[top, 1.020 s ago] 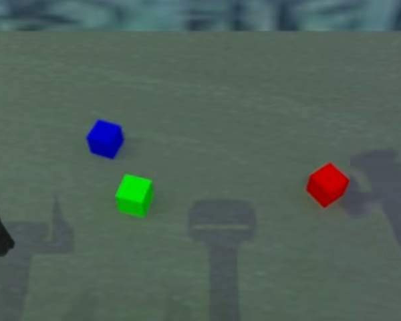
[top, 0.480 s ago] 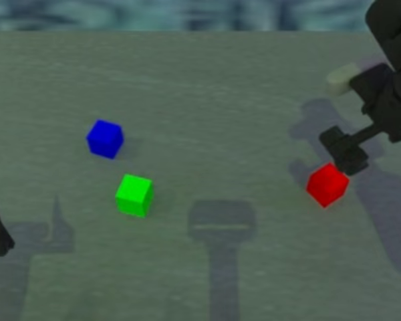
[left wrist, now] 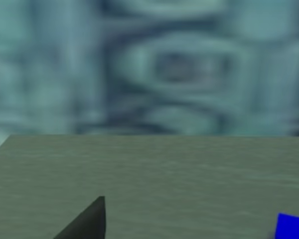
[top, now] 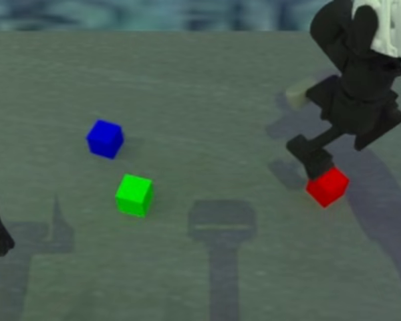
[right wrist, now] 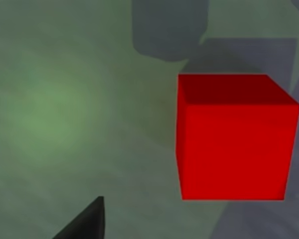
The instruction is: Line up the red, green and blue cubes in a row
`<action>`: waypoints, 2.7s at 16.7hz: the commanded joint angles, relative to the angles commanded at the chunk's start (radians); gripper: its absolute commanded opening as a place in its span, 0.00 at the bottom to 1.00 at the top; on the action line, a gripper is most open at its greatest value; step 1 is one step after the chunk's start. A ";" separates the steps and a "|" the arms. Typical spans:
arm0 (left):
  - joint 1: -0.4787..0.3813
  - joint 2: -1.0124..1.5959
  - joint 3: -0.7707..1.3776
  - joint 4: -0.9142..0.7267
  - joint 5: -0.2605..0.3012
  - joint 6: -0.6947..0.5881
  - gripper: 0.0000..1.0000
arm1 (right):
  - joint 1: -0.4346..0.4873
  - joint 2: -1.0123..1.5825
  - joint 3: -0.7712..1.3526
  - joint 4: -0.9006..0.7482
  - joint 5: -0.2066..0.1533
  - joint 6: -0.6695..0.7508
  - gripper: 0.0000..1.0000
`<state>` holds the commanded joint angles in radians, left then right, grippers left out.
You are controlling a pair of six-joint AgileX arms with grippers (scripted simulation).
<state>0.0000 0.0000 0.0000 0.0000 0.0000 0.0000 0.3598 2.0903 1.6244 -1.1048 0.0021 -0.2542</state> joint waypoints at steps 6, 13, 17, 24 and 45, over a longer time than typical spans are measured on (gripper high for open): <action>0.000 0.000 0.000 0.000 0.000 0.000 1.00 | -0.003 0.005 -0.015 0.019 0.000 -0.001 1.00; 0.000 0.000 0.000 0.000 0.000 0.000 1.00 | 0.001 0.116 -0.161 0.283 0.001 0.003 1.00; 0.000 0.000 0.000 0.000 0.000 0.000 1.00 | 0.002 0.129 -0.175 0.304 0.001 0.003 1.00; 0.000 0.000 0.000 0.000 0.000 0.000 1.00 | 0.002 0.129 -0.175 0.304 0.001 0.003 0.55; 0.000 0.000 0.000 0.000 0.000 0.000 1.00 | 0.004 0.055 -0.099 0.184 -0.008 0.008 0.00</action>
<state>0.0000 0.0000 0.0000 0.0000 0.0000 0.0000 0.3640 2.1457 1.5258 -0.9212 -0.0054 -0.2462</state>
